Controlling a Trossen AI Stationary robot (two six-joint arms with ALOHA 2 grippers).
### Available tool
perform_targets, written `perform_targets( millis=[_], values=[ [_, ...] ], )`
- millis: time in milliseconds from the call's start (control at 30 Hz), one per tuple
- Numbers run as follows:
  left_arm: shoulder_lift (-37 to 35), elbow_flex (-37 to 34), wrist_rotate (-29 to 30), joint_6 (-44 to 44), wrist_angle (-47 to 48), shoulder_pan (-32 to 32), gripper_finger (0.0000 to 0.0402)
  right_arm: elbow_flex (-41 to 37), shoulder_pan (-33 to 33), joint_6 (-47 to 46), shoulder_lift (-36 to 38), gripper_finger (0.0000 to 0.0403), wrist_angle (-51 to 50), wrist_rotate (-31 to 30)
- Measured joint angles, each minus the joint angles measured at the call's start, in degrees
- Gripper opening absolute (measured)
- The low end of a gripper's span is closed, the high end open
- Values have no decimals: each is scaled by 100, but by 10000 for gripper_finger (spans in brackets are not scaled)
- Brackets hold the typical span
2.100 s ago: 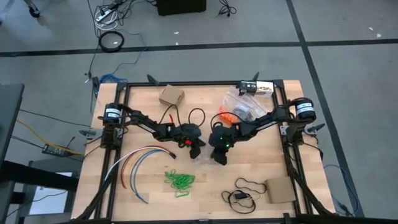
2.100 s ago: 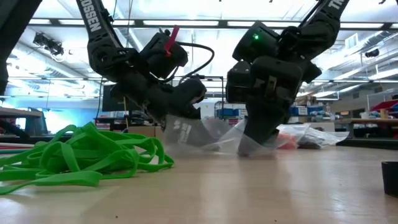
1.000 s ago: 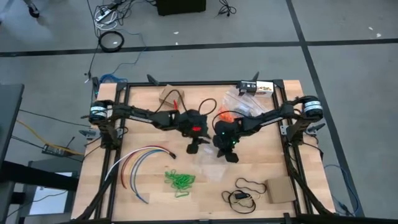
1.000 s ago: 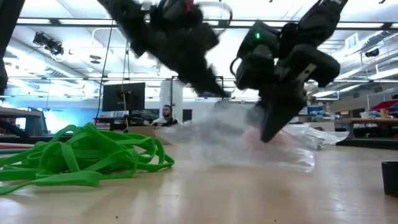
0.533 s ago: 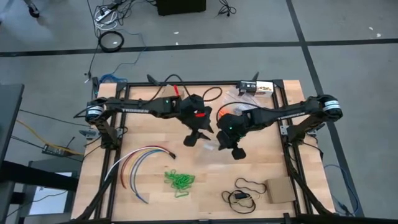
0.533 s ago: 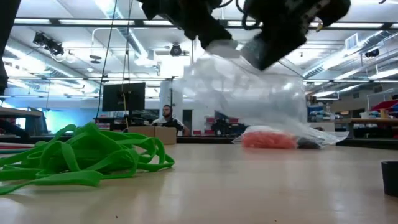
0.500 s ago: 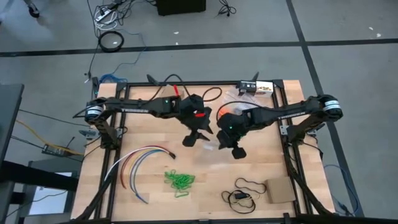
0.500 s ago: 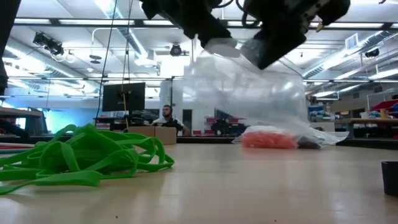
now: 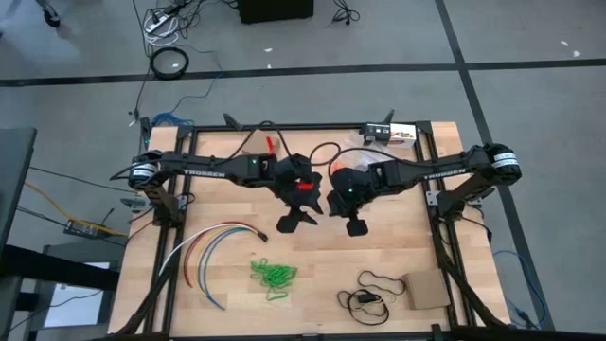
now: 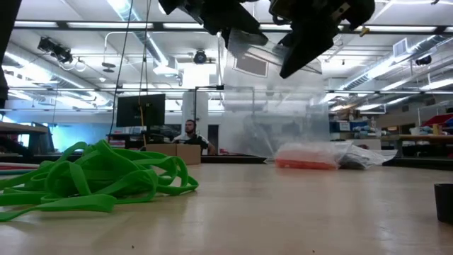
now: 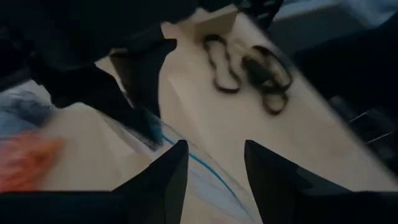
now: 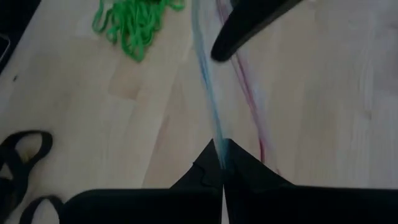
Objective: Sort rubber bands
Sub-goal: Open the transparent zip bag
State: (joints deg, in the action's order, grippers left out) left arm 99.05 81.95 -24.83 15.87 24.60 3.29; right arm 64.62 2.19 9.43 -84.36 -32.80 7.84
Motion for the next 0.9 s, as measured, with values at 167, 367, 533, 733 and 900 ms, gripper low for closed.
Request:
perform_targets(
  millis=[167, 367, 533, 733, 900],
  values=[
    [45, 0, 1259, 717, 171, -219, 165, 0, -78, -283, 0, 0, 71, 21],
    [45, 0, 1691, 925, 302, -275, 165, 0, -85, -338, 0, 0, 83, 31],
    [214, 4, 1497, 903, 540, -257, 162, 0, -89, -340, 0, 0, 217, -75],
    [373, 0, 2149, 936, 691, -271, 134, 0, -150, -340, 0, 0, 347, -124],
    [353, 0, 2404, 1243, 732, -266, 65, 0, -153, -349, 0, 0, 253, -142]
  ],
)
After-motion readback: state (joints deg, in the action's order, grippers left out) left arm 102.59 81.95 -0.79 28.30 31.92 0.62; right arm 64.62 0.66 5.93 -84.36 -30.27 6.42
